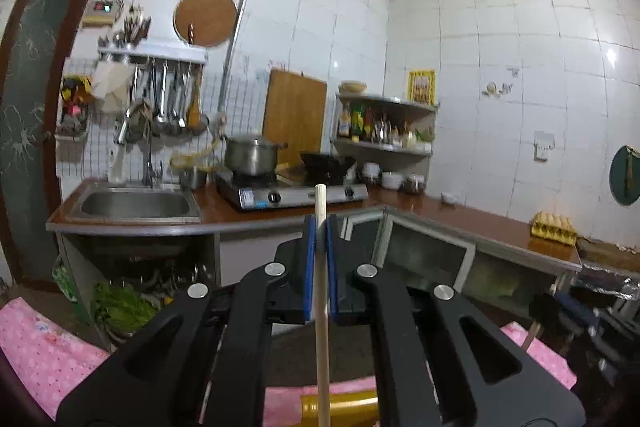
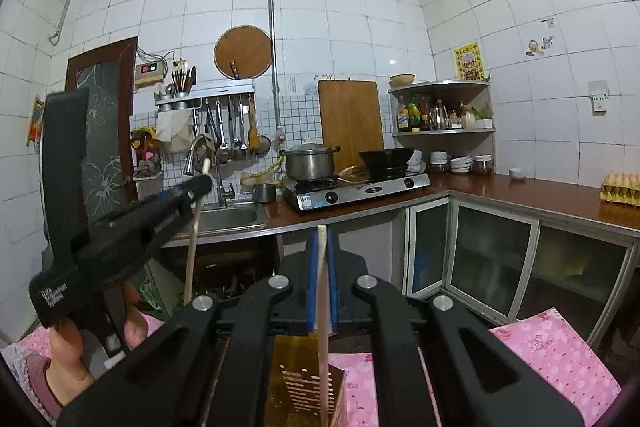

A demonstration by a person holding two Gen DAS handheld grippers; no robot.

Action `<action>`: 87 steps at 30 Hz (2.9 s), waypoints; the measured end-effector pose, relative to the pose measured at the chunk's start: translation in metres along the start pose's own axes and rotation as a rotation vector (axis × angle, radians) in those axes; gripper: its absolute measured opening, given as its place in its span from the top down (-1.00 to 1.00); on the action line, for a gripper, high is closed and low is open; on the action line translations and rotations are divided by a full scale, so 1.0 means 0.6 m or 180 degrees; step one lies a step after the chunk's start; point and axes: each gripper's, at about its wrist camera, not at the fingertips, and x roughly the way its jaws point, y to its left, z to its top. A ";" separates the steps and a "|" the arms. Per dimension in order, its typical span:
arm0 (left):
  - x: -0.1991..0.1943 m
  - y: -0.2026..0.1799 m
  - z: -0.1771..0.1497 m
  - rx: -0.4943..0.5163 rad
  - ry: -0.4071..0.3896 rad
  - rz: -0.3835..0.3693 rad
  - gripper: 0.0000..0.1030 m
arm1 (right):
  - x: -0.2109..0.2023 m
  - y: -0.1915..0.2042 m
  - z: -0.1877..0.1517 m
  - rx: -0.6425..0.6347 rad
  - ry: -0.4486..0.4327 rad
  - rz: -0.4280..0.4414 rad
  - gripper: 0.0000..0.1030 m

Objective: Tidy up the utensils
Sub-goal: 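Lift both held chopsticks and carry them over the yellow slotted holder, then lower the chopsticks into the holder and open both grippers, then grasp the wooden-handled grey spoon with the right gripper while the left grasps a chopstick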

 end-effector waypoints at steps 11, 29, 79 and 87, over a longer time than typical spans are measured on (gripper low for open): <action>0.035 -0.004 -0.048 0.0096 0.0175 0.0079 0.91 | 0.017 -0.005 -0.022 -0.0008 0.0109 0.0014 0.91; -0.057 0.052 -0.128 0.0133 0.0995 0.0122 0.63 | 0.034 -0.017 -0.082 0.0138 0.0546 -0.0003 0.88; -0.333 0.073 -0.355 -0.0136 0.2600 0.0461 -0.51 | -0.288 -0.149 -0.315 0.0233 0.2213 -0.0944 0.11; -0.330 0.064 -0.362 -0.0108 0.2698 0.0363 -0.17 | -0.291 -0.138 -0.331 0.0181 0.2311 -0.0870 0.41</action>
